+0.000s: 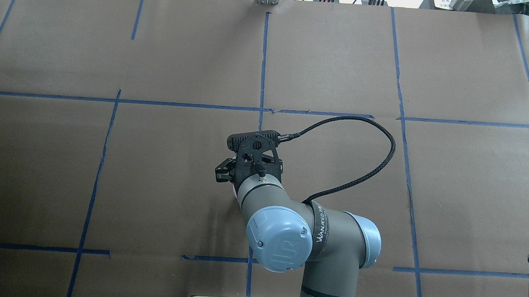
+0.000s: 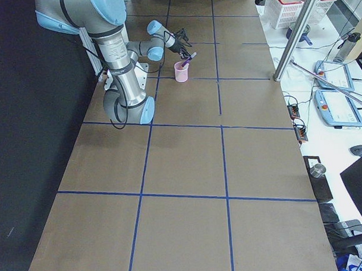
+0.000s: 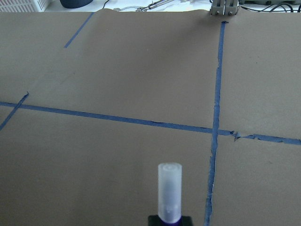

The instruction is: Collect pens into pen holder

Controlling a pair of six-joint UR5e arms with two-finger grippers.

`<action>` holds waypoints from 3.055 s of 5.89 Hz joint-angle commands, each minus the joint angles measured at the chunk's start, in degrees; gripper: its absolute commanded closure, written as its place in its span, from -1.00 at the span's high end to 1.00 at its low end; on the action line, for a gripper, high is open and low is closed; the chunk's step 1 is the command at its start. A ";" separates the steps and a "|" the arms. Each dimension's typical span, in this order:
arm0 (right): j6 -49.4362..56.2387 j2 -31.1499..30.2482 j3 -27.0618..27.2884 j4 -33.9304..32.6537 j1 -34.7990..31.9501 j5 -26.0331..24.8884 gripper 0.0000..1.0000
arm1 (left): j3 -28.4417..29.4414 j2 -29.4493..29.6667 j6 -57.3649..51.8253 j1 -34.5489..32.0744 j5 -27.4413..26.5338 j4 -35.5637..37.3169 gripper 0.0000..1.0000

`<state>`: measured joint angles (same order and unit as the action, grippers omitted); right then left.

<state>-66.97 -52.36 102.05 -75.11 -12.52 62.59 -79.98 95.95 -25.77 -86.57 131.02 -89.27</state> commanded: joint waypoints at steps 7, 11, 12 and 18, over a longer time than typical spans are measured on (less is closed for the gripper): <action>7.06 -0.55 11.07 -24.08 -21.25 36.71 1.00 | 0.00 -0.06 -0.07 -0.01 0.02 0.06 1.00; 45.76 -15.12 6.97 -32.09 -48.31 60.25 1.00 | -0.17 -0.50 -0.24 -1.84 0.02 0.68 1.00; 57.45 -15.32 1.89 -34.47 -53.69 61.07 1.00 | -4.79 -4.94 0.45 -3.42 -0.06 0.68 1.00; 92.38 -29.65 -22.77 -20.17 -76.41 68.00 1.00 | -7.30 -7.27 1.34 -3.52 -0.07 0.76 1.00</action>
<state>25.05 -75.38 79.66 -102.51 -87.44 129.12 -87.21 88.70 -24.67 -90.08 130.96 -88.50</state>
